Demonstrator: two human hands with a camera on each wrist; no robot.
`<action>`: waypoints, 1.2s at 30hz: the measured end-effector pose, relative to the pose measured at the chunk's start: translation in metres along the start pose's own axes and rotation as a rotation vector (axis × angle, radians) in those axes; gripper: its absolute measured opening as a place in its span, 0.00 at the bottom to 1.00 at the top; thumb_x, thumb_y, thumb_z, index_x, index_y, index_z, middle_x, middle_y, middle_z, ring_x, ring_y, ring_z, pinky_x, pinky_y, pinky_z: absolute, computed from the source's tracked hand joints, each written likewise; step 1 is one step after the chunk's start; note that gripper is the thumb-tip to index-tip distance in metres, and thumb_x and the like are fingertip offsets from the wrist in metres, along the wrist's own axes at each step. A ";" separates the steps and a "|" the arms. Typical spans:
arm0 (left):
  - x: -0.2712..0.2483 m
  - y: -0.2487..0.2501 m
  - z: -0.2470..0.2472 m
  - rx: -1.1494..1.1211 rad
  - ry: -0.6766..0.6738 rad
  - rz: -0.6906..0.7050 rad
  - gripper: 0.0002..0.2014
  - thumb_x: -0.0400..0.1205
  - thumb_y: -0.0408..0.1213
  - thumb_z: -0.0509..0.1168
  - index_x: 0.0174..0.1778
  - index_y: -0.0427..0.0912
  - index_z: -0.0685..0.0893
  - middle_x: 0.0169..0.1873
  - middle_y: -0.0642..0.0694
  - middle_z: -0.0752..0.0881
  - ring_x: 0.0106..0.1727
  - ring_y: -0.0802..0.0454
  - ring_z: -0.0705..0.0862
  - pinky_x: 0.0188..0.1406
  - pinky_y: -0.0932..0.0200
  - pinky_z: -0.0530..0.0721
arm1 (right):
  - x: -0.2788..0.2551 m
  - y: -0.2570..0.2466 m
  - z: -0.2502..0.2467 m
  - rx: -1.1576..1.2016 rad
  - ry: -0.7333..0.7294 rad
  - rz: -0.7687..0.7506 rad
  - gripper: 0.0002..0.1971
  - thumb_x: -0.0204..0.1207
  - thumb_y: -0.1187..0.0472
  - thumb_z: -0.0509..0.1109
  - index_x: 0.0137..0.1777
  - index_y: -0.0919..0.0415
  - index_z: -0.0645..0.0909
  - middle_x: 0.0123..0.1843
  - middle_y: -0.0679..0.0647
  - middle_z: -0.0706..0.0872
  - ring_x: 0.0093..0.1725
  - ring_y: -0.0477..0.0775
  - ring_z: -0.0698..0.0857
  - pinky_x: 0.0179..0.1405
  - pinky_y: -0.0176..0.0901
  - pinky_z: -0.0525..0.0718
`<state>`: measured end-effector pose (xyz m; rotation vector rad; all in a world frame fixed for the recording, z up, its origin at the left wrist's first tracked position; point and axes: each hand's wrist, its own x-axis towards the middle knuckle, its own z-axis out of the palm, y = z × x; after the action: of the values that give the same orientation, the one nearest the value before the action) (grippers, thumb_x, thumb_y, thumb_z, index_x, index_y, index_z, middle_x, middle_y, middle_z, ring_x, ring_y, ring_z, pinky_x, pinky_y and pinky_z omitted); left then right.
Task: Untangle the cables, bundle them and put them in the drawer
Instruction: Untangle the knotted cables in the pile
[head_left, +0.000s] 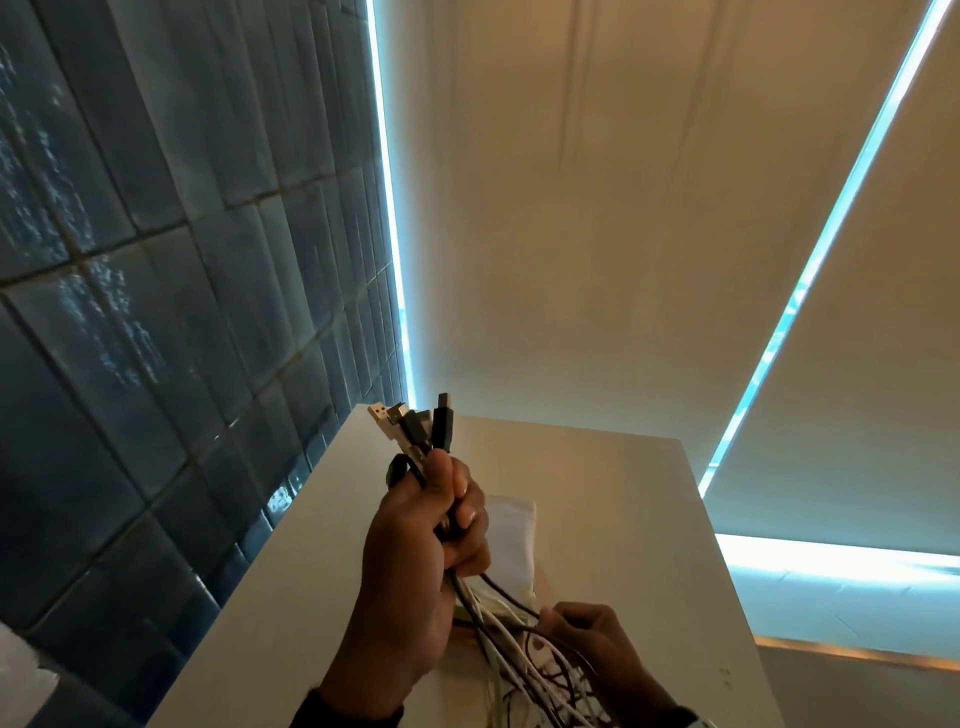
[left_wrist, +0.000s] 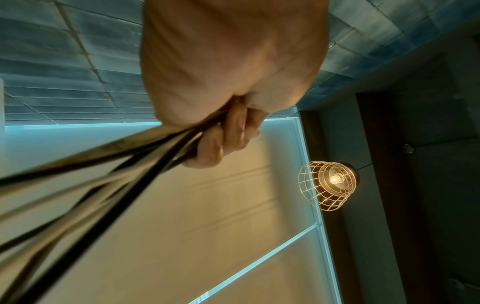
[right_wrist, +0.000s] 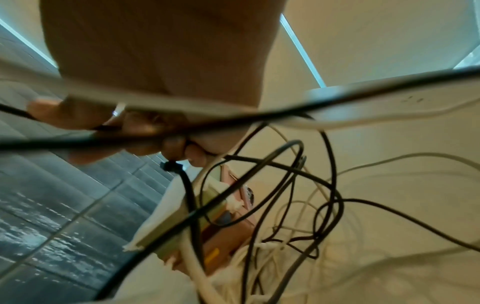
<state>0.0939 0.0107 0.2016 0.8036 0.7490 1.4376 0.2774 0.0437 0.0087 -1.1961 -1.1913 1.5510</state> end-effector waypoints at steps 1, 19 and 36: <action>0.000 0.001 0.001 0.002 -0.008 0.003 0.17 0.84 0.45 0.54 0.33 0.39 0.72 0.21 0.48 0.65 0.19 0.57 0.58 0.19 0.61 0.57 | 0.002 0.003 0.000 -0.021 0.004 0.008 0.18 0.69 0.54 0.79 0.29 0.69 0.84 0.22 0.52 0.77 0.24 0.43 0.72 0.26 0.32 0.68; 0.003 -0.023 -0.013 0.351 0.162 -0.189 0.18 0.89 0.44 0.49 0.39 0.38 0.73 0.32 0.33 0.89 0.23 0.48 0.79 0.15 0.63 0.68 | -0.016 -0.104 0.023 0.155 -0.033 -0.304 0.10 0.77 0.61 0.72 0.41 0.70 0.83 0.32 0.60 0.74 0.32 0.53 0.70 0.32 0.43 0.68; 0.003 -0.014 -0.008 -0.096 0.011 -0.096 0.16 0.84 0.46 0.55 0.35 0.40 0.73 0.34 0.40 0.81 0.21 0.54 0.67 0.22 0.61 0.68 | -0.004 -0.039 0.000 -0.055 -0.077 -0.138 0.16 0.65 0.49 0.76 0.26 0.62 0.84 0.24 0.47 0.79 0.27 0.41 0.73 0.30 0.30 0.71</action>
<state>0.0950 0.0143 0.1858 0.6778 0.7122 1.3818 0.2803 0.0482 0.0471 -1.0741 -1.3461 1.4811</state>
